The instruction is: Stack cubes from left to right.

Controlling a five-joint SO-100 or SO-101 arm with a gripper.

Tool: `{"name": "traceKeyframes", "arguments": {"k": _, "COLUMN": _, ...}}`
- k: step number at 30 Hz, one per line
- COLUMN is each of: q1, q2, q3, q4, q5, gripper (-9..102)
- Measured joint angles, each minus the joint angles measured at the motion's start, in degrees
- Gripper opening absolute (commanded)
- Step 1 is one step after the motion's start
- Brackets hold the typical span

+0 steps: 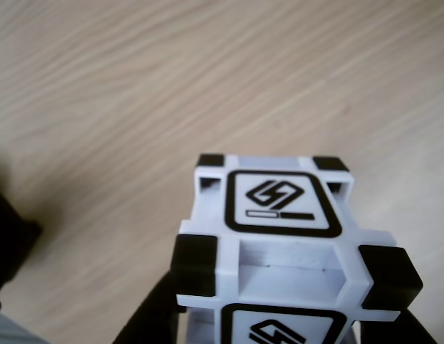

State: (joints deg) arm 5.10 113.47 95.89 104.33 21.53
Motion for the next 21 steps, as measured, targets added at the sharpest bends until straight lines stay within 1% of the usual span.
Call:
{"name": "traceKeyframes", "arguments": {"k": 15, "q1": 8.7, "q2": 0.0, "q3": 0.0, "q4": 0.0, "q5": -3.1, "gripper": 0}}
{"name": "traceKeyframes", "arguments": {"k": 21, "q1": 9.6, "q2": 0.0, "q3": 0.0, "q4": 0.0, "q5": -3.4, "gripper": 0}}
